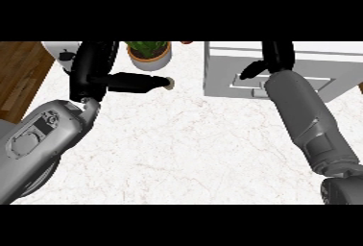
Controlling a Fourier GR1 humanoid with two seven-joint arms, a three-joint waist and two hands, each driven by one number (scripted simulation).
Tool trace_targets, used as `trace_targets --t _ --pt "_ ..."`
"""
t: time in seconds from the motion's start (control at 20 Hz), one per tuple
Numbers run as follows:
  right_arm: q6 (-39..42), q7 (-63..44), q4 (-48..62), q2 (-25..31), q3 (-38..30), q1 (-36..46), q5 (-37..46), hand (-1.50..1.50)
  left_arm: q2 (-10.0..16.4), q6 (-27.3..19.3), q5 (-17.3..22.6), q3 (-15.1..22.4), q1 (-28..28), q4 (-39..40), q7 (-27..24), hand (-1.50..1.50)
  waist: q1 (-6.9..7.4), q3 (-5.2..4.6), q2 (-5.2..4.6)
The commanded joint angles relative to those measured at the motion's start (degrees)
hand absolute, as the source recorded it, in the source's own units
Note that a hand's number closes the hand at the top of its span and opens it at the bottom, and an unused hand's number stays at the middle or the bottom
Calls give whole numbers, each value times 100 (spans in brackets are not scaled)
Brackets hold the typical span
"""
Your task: Pick up the can, place it into the drawer and close the drawer
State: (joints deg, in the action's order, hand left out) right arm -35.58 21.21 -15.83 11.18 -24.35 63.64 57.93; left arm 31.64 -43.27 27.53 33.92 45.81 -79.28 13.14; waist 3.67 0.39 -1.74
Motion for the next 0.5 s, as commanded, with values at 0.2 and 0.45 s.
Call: trace_targets --t 0.2,0.45 --pt "625 576 -328 -567 -1242 477 -1603 -150 119 41 -1 -164 -422 -112 -112 -150 -44 -20 96" --pt "712 517 -199 -671 -1363 699 -1807 -150 -26 -124 -208 -149 -347 -201 92 -150 -112 -29 96"
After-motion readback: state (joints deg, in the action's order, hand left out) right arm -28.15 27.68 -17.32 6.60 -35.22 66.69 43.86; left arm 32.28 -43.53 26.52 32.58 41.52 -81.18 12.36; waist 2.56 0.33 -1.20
